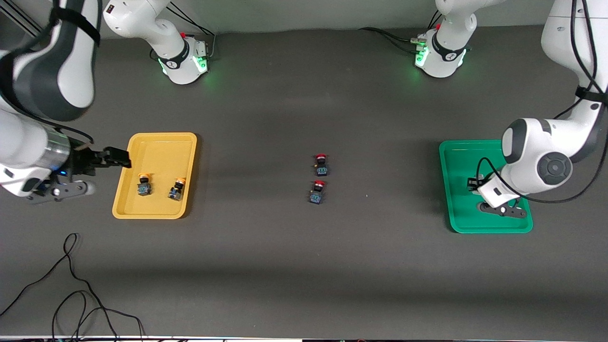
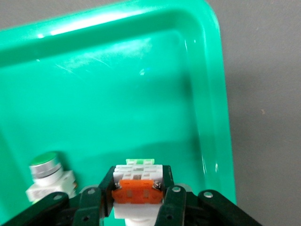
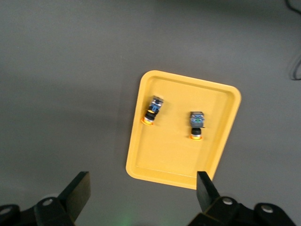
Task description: Place green and yellow buttons in trays
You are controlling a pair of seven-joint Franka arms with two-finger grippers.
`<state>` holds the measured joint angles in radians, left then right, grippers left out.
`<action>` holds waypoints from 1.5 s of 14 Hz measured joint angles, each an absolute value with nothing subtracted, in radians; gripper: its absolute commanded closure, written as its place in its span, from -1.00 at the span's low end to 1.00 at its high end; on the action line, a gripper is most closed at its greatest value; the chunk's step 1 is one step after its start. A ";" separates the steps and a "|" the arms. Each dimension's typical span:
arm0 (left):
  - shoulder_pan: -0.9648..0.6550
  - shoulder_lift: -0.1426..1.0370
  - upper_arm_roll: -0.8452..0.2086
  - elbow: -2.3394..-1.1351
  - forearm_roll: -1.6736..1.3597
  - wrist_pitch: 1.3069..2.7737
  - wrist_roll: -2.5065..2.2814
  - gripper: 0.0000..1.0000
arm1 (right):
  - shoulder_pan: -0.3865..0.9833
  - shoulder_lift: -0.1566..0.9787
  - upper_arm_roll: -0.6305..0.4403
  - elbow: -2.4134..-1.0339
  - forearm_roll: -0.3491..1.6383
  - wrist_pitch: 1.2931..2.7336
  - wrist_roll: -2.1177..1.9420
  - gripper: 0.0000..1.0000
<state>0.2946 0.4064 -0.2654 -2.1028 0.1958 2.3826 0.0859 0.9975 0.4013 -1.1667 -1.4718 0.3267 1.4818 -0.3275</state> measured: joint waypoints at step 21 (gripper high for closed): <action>0.310 0.169 -0.339 -1.932 0.192 1.905 0.088 -1.00 | 0.023 0.030 -0.096 -1.649 0.007 1.592 -0.117 -0.99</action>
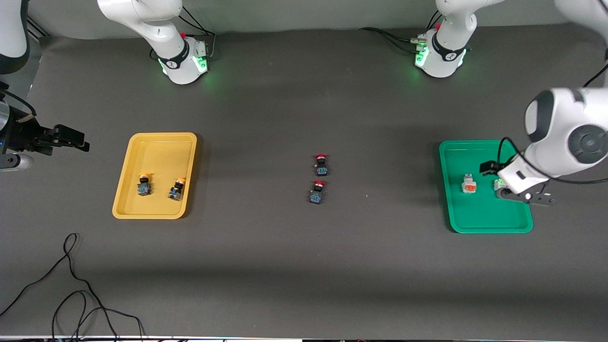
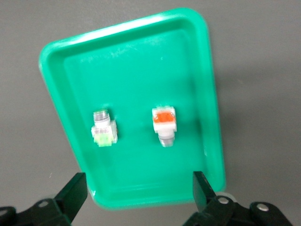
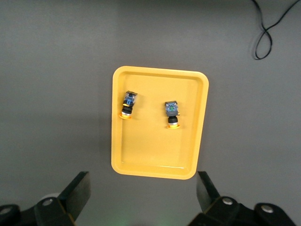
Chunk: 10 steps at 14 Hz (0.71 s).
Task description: Place green and yellow buttons in trays
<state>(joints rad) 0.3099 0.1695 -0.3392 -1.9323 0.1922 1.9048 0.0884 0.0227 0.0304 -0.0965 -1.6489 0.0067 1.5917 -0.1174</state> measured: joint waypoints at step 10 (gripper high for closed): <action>0.275 0.110 -0.396 -1.540 0.142 1.486 0.079 -1.00 | -0.011 0.026 -0.038 -1.640 -0.004 1.594 -0.101 -0.99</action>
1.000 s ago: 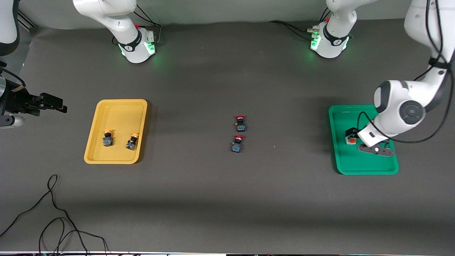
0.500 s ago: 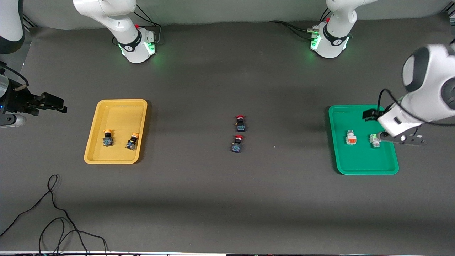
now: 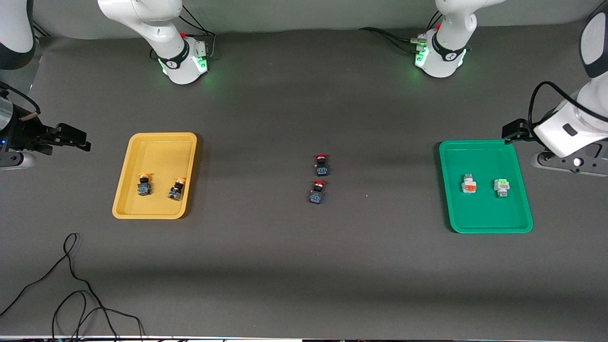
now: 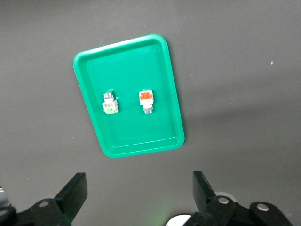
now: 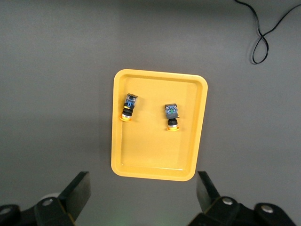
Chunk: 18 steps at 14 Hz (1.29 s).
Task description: Place green and yellow buttons in trays
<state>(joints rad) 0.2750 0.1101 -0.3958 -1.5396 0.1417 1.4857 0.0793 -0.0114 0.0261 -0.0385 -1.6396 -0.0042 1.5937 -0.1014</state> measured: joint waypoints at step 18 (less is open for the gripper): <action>-0.034 0.116 -0.109 -1.503 0.109 1.488 0.078 -0.99 | -0.011 0.026 -0.025 -1.635 -0.004 1.593 -0.050 -0.99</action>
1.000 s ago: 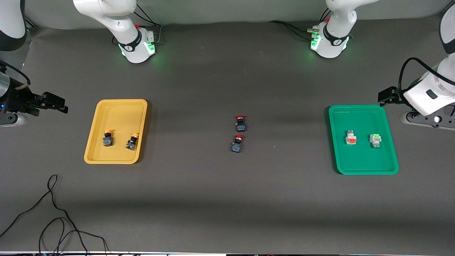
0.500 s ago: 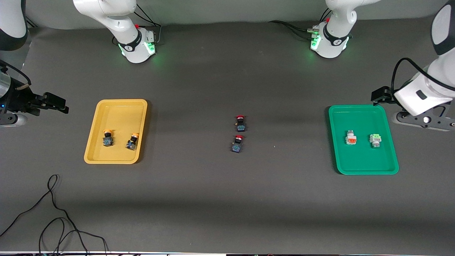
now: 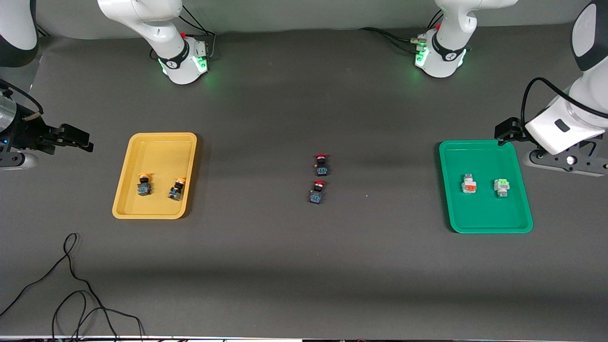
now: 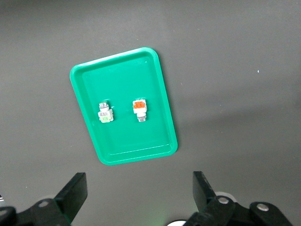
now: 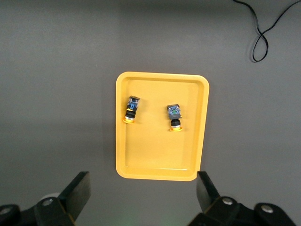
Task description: Place green and yellow buttons in trays
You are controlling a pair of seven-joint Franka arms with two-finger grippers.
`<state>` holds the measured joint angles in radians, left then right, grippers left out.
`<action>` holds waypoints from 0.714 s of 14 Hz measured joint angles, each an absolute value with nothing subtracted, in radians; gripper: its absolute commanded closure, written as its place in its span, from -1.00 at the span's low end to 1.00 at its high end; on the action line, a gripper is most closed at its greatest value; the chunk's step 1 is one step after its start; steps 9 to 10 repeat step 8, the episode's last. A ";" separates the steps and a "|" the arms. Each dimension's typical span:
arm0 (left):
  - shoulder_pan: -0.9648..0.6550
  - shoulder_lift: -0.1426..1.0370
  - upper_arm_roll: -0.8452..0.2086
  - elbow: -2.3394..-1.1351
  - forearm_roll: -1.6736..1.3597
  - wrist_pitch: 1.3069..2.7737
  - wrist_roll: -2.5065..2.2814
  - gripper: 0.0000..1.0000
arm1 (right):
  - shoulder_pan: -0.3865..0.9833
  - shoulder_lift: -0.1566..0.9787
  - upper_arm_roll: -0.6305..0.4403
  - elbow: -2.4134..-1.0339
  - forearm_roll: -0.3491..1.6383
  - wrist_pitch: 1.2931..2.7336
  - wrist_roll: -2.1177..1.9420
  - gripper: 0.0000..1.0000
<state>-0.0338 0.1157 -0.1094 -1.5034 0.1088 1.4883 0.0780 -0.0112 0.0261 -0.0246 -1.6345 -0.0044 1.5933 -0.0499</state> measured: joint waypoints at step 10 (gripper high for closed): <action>-0.034 0.119 -0.101 -1.506 0.106 1.488 0.078 -1.00 | -0.011 0.026 -0.027 -1.635 -0.004 1.593 -0.050 -0.99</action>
